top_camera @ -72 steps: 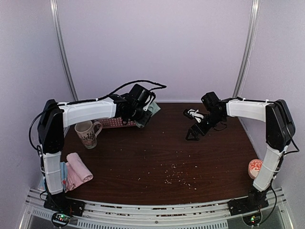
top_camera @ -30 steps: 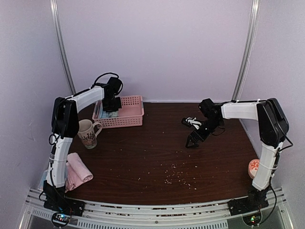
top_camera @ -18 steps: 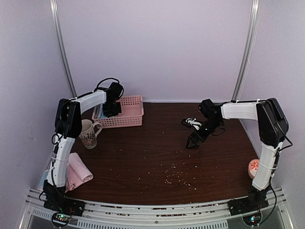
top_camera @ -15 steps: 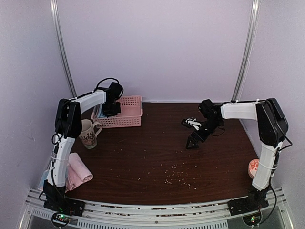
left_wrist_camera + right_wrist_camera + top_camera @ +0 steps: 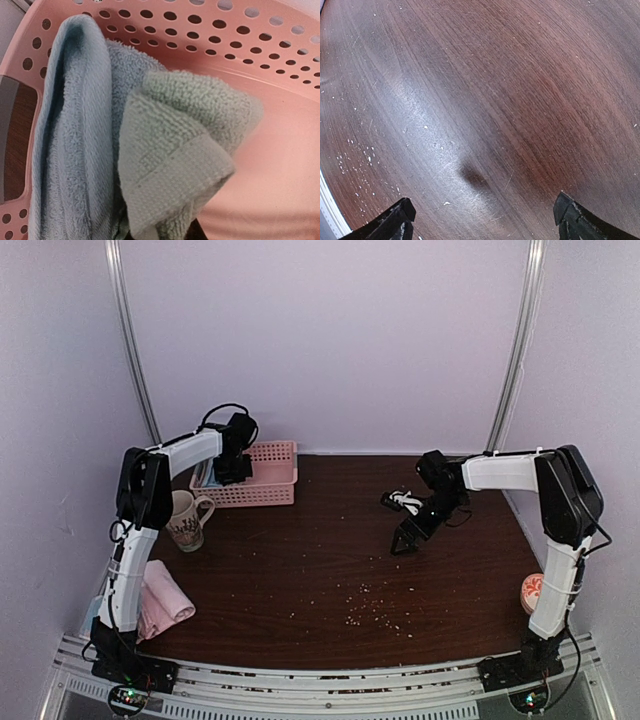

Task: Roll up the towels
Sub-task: Place the towel in the bin, then adjust the towel in the bin.

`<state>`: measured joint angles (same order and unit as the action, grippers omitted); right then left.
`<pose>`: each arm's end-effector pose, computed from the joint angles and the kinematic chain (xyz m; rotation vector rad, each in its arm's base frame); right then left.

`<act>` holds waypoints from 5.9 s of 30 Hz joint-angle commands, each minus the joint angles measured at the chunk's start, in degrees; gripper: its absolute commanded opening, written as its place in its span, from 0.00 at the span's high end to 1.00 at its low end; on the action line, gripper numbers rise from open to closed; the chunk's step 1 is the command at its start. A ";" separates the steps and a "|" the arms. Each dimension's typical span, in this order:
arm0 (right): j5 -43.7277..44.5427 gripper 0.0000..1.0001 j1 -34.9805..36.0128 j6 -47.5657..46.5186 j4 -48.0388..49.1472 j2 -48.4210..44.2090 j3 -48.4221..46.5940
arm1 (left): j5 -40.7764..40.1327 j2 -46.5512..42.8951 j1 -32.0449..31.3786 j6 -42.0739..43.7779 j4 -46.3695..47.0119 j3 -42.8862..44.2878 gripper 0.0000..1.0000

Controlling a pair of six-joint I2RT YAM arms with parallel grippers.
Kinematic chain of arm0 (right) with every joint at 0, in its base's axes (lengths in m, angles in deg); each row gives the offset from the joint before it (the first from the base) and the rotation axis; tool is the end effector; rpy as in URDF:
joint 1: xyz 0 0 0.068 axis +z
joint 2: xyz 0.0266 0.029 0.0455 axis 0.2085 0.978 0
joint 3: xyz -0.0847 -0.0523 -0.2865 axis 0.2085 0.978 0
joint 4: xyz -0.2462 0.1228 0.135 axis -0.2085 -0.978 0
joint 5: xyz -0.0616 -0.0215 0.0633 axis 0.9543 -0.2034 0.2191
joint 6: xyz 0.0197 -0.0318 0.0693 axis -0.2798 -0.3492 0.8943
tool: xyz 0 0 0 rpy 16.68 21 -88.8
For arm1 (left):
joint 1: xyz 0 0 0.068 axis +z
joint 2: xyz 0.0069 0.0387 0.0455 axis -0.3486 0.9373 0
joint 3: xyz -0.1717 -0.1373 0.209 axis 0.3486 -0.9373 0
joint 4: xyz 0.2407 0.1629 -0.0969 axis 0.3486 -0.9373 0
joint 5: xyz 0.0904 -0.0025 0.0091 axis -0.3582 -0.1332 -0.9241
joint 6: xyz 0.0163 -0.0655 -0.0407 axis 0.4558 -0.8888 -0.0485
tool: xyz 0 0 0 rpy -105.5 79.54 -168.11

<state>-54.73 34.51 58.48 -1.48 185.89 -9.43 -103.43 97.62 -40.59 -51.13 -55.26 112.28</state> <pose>0.3828 0.1962 0.1454 -1.1900 2.5148 0.7703 0.5851 -0.1897 0.1481 -0.5265 2.5055 0.1047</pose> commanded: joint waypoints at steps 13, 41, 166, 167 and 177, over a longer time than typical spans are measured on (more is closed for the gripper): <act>-0.92 0.00 -0.16 -0.64 -1.02 0.91 -1.39 | -1.42 -1.60 0.85 0.65 -1.67 -1.79 0.61; -1.01 0.00 -0.16 -0.82 -1.66 1.58 -1.71 | -1.74 -5.15 -0.32 3.63 -1.66 -1.01 0.60; 1.19 0.00 -0.16 -2.40 -3.95 5.85 -2.36 | 4.34 -9.93 2.57 17.16 22.76 -18.83 0.75; 1.19 0.00 -0.16 -2.40 -4.02 5.92 -2.42 | 4.39 -9.93 2.60 17.20 22.82 -18.86 0.75; 0.78 0.00 -0.16 -2.48 -4.32 6.29 -2.70 | 2.30 -14.11 2.52 17.34 21.65 -18.31 0.73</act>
<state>-54.84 34.51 56.75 -5.02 189.28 -11.90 -100.90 87.30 -37.92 -34.58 -35.07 93.77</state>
